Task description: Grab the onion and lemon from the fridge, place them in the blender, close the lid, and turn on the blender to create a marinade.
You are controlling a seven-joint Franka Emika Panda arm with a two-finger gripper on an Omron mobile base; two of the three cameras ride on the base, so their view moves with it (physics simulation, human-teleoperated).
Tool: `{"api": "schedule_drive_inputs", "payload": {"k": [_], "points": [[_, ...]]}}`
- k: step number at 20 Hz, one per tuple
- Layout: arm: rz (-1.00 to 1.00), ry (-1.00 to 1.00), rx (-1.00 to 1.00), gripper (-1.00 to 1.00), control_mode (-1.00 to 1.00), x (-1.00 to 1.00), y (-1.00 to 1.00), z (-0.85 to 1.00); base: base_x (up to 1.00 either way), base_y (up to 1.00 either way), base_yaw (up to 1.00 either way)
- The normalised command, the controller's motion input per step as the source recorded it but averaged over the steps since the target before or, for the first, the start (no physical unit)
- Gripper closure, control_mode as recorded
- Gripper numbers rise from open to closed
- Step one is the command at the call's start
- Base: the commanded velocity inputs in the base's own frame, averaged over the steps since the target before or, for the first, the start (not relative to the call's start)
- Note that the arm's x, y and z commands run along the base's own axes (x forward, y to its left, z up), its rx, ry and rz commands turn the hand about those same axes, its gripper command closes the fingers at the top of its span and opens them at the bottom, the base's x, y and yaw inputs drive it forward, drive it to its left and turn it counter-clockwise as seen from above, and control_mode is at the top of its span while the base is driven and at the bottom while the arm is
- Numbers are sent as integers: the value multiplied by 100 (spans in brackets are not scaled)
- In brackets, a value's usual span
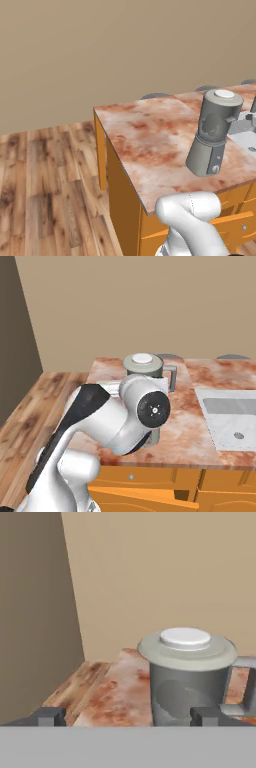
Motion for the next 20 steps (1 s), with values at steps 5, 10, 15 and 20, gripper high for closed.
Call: {"api": "schedule_drive_inputs", "payload": {"k": [5,10,15,20], "points": [[48,-10,0,-100,-100,-32,-25,-78,0,0,0],[42,-22,-1,-100,-100,-3,-12,-73,0,0,0],[20,-26,0,-100,-100,-4,-16,-57,0,0,0],[8,-2,-4,-100,-100,21,0,-85,0,0,0]]}}
